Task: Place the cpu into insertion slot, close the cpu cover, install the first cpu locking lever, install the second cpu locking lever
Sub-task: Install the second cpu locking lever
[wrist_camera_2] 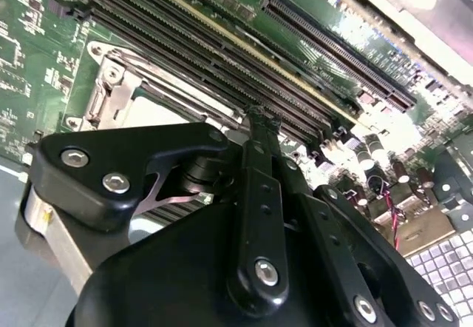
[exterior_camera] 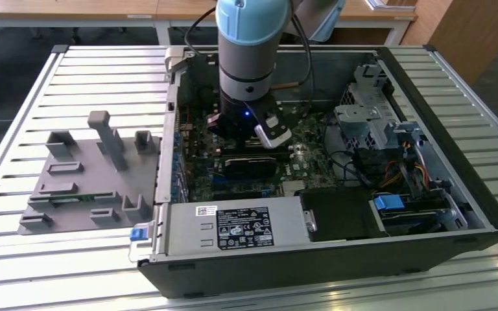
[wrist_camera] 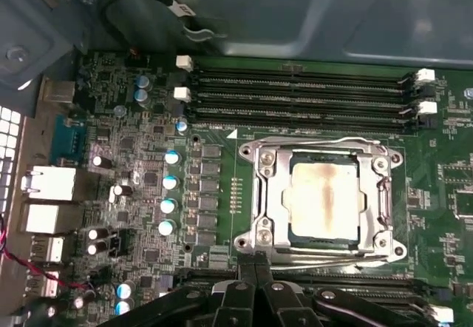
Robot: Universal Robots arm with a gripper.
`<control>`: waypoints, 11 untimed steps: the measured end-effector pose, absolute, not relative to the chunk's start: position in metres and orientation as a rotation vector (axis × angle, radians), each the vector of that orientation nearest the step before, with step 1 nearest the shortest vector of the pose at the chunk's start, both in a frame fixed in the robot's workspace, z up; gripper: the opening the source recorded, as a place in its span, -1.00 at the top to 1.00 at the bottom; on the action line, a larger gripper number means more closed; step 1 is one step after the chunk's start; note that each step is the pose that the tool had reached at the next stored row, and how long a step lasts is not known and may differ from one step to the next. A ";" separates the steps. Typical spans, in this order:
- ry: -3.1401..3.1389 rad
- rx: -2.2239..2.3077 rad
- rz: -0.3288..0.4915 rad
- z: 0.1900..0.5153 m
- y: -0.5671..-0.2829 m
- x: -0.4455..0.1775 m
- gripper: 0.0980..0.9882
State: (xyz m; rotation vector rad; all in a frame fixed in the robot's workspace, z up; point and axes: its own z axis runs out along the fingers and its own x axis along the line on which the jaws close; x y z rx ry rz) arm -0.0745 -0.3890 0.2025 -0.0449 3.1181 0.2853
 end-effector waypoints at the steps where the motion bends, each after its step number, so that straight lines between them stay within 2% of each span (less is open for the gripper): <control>1: 3.117 -0.045 0.294 0.202 -0.389 -0.075 0.98; 11: 3.111 -0.045 0.352 0.194 -0.389 -0.076 0.98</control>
